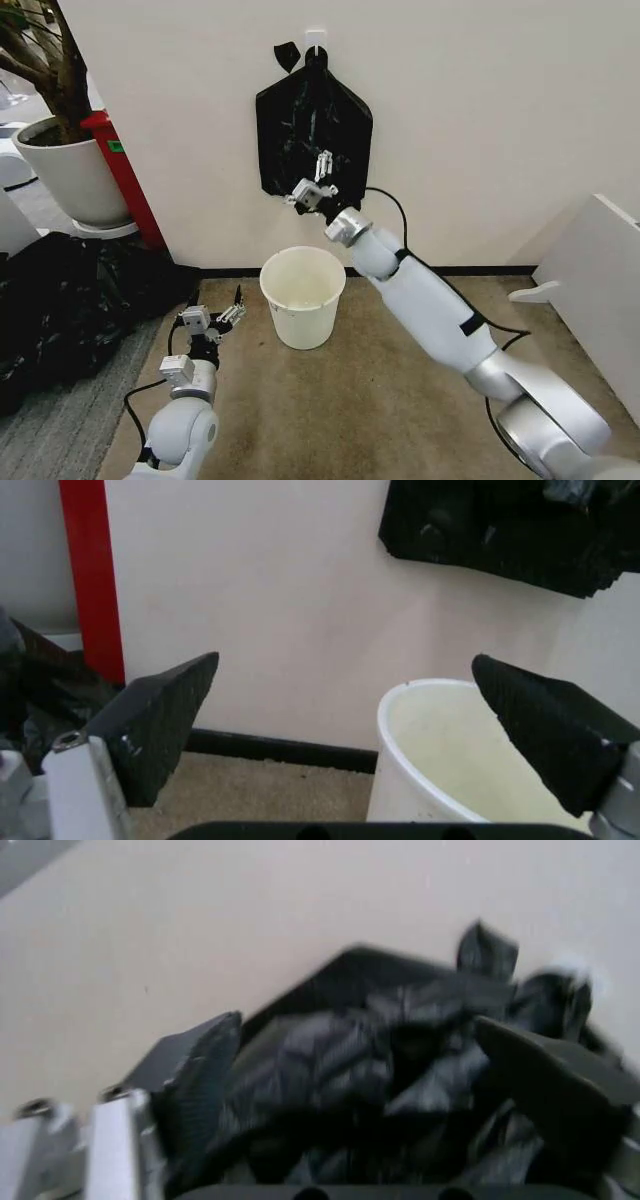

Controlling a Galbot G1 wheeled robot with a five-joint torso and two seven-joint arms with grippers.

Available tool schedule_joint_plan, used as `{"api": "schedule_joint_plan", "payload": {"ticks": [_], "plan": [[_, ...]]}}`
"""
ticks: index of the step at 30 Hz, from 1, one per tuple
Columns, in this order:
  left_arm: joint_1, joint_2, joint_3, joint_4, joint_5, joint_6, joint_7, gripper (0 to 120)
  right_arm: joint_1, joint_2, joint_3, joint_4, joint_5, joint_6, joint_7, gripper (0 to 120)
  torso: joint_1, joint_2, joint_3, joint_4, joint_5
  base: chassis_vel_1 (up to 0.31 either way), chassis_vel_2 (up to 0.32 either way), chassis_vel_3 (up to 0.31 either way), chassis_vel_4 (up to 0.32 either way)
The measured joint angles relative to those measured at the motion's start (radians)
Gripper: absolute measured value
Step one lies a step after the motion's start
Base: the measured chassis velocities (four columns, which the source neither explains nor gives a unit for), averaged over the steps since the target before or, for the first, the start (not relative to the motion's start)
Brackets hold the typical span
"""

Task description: Place the garbage bag over the trash bin.

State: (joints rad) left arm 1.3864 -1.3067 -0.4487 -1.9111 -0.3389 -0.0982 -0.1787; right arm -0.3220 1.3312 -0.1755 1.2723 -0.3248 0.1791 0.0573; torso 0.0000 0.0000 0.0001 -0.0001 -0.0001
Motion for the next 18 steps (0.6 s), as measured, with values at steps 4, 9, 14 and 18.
{"api": "schedule_joint_plan", "payload": {"ticks": [4,9,14,18], "plan": [[0.0,0.001,0.0,0.0,0.0,0.0,-0.003,100,-0.007,-0.008,0.006,-0.011,0.015,-0.014,0.001,72,0.0,0.0,0.0,0.0001,0.0,0.0,0.0,0.0,0.0],[0.0,0.0,0.001,0.0,0.0,-0.001,-0.005,100,-0.03,-0.026,0.026,-0.015,-0.018,-0.014,-0.004,68,0.0,0.0,0.0,0.0,0.0002,0.0,0.0,0.0,0.0],[-0.001,0.0,0.002,-0.002,0.0,-0.001,-0.005,100,-0.057,-0.05,0.04,-0.015,-0.04,-0.03,-0.002,69,0.0,0.0,0.0,0.0,0.0003,0.0,0.0,0.0,0.0],[-0.001,0.0,0.002,-0.005,0.0,-0.001,-0.005,100,-0.072,-0.068,0.047,-0.012,-0.051,-0.062,0.016,69,0.0,0.0,0.0,-0.0001,0.0003,0.0,0.0,0.0,0.0]]}}
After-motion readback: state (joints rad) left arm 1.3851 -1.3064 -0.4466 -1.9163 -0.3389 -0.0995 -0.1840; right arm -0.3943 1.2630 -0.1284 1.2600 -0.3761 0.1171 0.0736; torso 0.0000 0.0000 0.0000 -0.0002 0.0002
